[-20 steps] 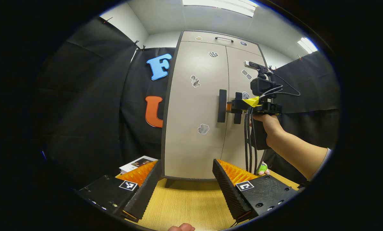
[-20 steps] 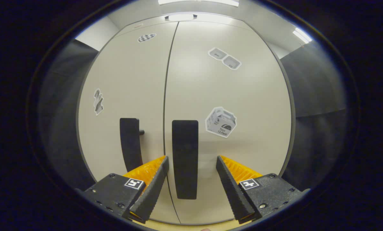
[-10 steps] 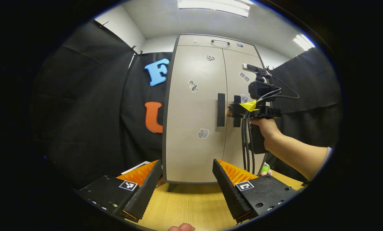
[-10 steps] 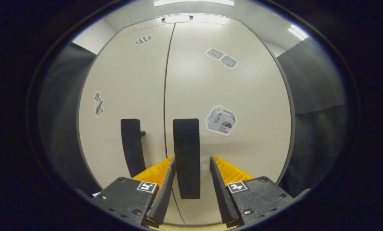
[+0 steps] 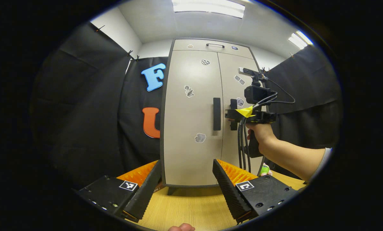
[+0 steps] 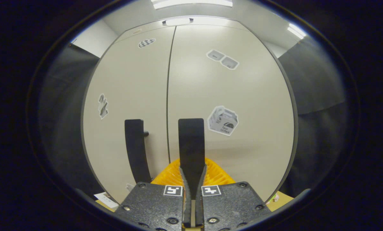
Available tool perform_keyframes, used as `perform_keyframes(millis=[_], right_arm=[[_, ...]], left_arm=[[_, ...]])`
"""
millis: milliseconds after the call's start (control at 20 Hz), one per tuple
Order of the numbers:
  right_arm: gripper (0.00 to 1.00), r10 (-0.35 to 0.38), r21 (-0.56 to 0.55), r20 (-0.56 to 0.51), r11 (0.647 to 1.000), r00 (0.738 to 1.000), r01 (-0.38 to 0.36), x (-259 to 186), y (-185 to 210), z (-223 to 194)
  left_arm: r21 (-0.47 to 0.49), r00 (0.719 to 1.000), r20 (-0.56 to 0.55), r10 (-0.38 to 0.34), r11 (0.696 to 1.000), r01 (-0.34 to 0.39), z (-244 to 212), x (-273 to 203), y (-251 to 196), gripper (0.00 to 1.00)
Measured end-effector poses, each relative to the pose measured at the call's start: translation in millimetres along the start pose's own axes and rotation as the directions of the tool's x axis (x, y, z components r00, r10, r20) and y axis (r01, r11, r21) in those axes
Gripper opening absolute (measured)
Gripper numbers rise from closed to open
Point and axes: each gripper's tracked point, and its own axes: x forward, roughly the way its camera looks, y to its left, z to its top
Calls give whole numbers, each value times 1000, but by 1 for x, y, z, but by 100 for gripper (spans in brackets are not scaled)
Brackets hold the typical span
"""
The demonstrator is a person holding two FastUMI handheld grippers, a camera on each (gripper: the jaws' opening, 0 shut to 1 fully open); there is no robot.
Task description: Open the right door of the double-door shoe cabinet with the right hand, and open the left door with the left hand.
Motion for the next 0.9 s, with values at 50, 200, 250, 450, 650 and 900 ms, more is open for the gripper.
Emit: perform_keyframes(millis=[50,200,250,450,650,900], right_arm=[[8,0,-6,0,1000,1000,0,-1,0,0],[8,17,2,3,1000,1000,-17,-5,0,1],[8,30,4,3,1000,1000,-30,-9,0,1],[8,85,-8,-1,996,996,-85,-29,1,2],[8,154,15,-21,988,988,-153,-48,-4,7],[8,163,13,-22,987,986,-162,-62,-14,9]], left_arm=[[-3,1000,3,-2,1000,2,1,0,-2,95],[-5,1000,-1,-4,1000,4,2,-6,-6,95],[-2,1000,-3,-5,1000,5,2,-6,-6,95],[7,1000,10,-17,1000,17,8,-8,-13,95],[35,999,39,-22,999,21,17,-9,-16,95],[15,998,46,-37,999,36,21,-10,-21,95]])
